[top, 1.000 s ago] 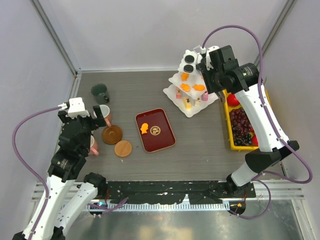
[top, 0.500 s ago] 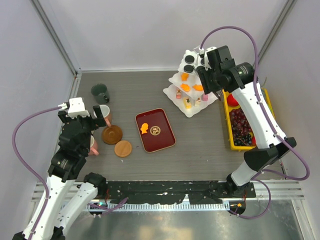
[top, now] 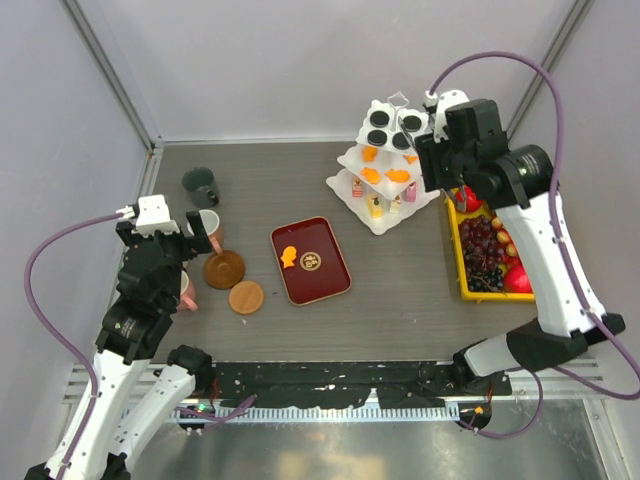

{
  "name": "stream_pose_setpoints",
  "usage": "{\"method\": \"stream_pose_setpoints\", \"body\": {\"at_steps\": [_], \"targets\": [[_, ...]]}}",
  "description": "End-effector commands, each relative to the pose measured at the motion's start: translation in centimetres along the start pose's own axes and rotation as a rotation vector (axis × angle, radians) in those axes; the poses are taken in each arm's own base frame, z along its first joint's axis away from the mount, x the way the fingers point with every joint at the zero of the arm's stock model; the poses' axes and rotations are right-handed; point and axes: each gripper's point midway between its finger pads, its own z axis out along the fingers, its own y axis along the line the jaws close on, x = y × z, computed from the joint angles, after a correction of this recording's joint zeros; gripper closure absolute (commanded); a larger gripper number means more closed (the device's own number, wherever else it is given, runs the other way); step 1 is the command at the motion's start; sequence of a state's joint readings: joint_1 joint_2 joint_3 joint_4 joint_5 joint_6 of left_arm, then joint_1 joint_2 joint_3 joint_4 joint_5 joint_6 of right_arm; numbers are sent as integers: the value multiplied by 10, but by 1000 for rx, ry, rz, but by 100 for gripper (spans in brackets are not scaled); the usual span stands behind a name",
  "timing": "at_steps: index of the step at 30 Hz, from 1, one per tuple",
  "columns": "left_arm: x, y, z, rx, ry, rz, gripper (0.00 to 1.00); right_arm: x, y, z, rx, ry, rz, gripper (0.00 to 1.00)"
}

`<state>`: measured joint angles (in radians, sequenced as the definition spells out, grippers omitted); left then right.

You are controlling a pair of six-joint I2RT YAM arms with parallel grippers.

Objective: Serve the afternoon tea
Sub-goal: Place the desert on the desert table, then place the clamp on the tray.

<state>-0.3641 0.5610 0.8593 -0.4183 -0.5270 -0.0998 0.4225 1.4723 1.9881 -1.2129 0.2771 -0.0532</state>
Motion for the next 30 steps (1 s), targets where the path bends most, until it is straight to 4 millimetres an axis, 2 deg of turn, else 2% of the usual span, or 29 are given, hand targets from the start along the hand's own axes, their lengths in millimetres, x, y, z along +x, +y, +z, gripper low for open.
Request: {"method": "stream_pose_setpoints", "body": {"at_steps": [1,4,5,6,7,8,9,10,12,14,15,16,17,18,19,20,21,22,23,25,30], "targets": [[-11,0,2,-10,-43,-22,3,-8,-1,-41,-20,-143,57,43],[-10,1,3,-11,-42,-21,3,-4,17,-50,-66,-197,47,44],[-11,1,2,-10,-44,-23,3,4,28,-53,-82,-198,55,44],[-11,0,3,-10,-42,-21,3,2,33,-53,-86,-221,75,44],[-11,1,3,-11,-42,-21,3,11,50,-51,-123,-216,55,44],[-11,1,3,-11,-42,-21,3,9,57,-51,-136,-239,82,44],[-9,1,3,-14,-39,-20,3,22,75,-46,-171,-219,55,44],[-10,1,3,-14,-41,-21,3,21,81,-44,-170,-233,79,45],[-10,1,3,-14,-42,-21,3,45,109,-28,-205,-208,68,45],[-10,1,3,-16,-42,-23,3,56,136,-19,-257,-210,82,45],[-9,1,3,-13,-41,-22,3,54,148,-16,-285,-235,112,44],[-10,1,3,-13,-42,-23,3,69,160,-8,-296,-211,98,45],[-9,1,3,-14,-41,-22,3,65,173,-5,-332,-237,130,44],[-9,0,3,-11,-39,-23,3,83,185,7,-341,-202,115,44],[-9,1,4,-14,-39,-23,3,78,194,10,-363,-229,156,44],[-10,0,3,-13,-42,-24,3,93,205,23,-365,-207,142,44],[-9,0,3,-11,-41,-24,3,90,212,27,-376,-225,164,44],[-9,0,3,-13,-41,-24,3,101,219,39,-367,-200,156,44],[-10,0,3,-11,-43,-27,3,97,225,44,-370,-218,172,44],[-10,0,3,-6,-44,-31,3,109,240,66,-362,-191,165,44],[-11,-1,2,-1,-49,-37,3,122,270,100,-347,-171,180,44]]}}
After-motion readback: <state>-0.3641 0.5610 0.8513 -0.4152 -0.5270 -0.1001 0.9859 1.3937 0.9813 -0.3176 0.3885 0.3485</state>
